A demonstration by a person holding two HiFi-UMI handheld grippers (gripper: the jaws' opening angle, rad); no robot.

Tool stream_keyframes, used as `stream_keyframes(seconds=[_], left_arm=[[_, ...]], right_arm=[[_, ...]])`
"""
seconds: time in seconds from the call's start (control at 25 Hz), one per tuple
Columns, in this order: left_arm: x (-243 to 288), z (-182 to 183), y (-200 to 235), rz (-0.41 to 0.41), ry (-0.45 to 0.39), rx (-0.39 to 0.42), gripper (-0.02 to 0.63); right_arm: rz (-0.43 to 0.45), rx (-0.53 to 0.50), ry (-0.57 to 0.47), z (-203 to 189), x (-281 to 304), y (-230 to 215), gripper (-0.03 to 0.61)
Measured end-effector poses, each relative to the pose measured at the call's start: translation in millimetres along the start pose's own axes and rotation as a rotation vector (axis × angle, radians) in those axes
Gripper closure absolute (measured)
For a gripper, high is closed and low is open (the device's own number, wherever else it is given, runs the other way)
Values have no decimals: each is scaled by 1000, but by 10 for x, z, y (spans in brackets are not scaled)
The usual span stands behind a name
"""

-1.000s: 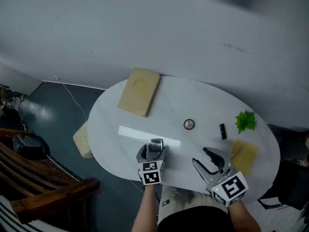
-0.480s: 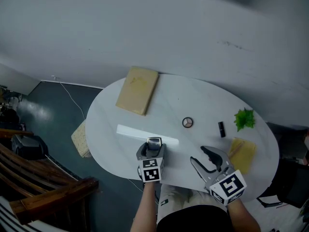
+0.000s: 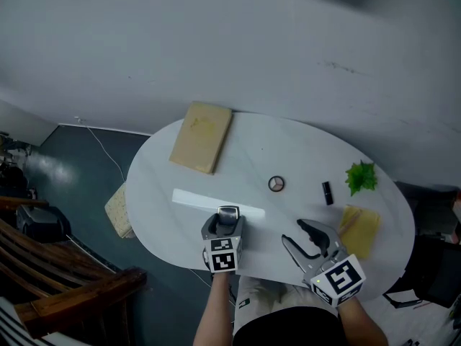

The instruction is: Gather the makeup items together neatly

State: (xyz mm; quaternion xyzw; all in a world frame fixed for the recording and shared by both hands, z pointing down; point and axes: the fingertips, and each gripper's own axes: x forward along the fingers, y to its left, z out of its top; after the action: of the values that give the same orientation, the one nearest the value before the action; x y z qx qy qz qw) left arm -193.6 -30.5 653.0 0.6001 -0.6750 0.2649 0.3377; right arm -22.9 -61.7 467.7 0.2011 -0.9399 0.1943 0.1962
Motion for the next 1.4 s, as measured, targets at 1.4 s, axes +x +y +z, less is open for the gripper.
stream_keyframes(seconds=[1.4], left_arm=[[204, 372, -281, -97, -24, 167, 288]], right_arm=[[-64, 40, -30, -60, -264, -267, 400]])
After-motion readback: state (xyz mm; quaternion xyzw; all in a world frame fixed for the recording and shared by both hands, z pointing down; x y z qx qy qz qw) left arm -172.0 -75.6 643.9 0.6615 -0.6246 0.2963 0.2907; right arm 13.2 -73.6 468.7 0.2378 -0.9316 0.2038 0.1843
